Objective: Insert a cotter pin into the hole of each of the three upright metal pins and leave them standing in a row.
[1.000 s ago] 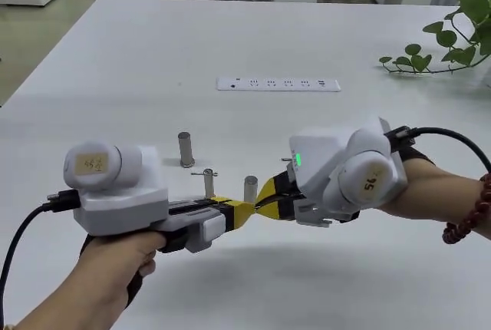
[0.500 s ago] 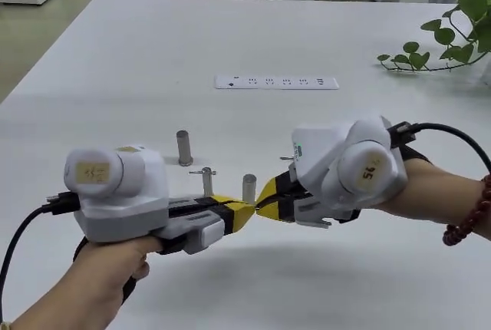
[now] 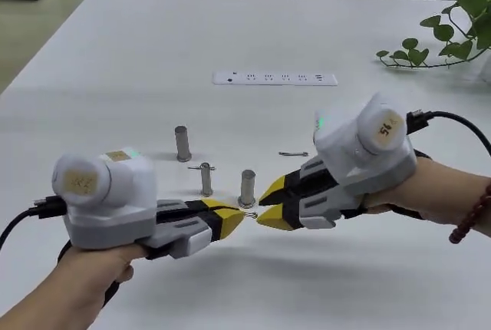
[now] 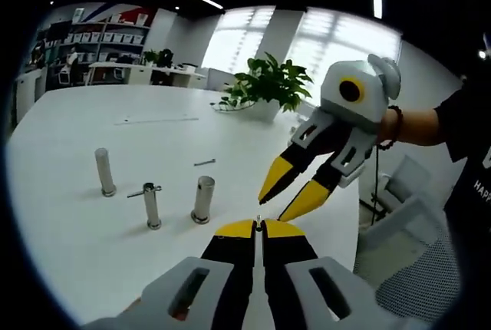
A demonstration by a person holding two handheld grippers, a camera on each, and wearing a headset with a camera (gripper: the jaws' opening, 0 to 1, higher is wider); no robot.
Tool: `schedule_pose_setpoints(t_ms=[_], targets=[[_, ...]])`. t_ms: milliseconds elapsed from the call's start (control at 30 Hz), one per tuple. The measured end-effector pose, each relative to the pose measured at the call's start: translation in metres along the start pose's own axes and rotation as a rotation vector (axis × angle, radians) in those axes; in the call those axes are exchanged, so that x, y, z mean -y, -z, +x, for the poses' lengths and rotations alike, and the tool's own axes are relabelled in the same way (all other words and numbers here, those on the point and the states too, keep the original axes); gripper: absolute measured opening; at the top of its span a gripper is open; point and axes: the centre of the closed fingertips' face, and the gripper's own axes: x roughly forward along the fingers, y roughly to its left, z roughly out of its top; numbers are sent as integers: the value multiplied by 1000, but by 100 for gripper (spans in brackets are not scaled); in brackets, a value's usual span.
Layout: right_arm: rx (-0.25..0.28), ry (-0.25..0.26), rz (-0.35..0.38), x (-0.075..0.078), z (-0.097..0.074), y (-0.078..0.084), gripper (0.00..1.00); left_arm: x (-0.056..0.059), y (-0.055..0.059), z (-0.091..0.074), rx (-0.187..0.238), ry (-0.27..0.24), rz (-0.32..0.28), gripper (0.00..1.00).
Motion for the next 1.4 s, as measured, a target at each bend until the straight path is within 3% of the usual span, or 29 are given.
schedule_pose_setpoints(t_ms=[167,367,700,1067,1300,1400], targets=[[53,-51,115,-5,0,1,10,3,-1,-2,12,30,36,0],[105,-113,187,-16,0,0,11,13,-3,-3,29,91,68,0],[119,-153,200,-30,1,-1,8,29,-8,-4,56,172,75,0],[104,-141,115,-29,0,-5,1,32,-6,-4,51,186,54,0],[18,-124,-45,-27,1,1,0,32,-3,-3,35,186,47,0],[-19,-132,-81,-30,2,5,0,33,0,-2,18,189,39,0]])
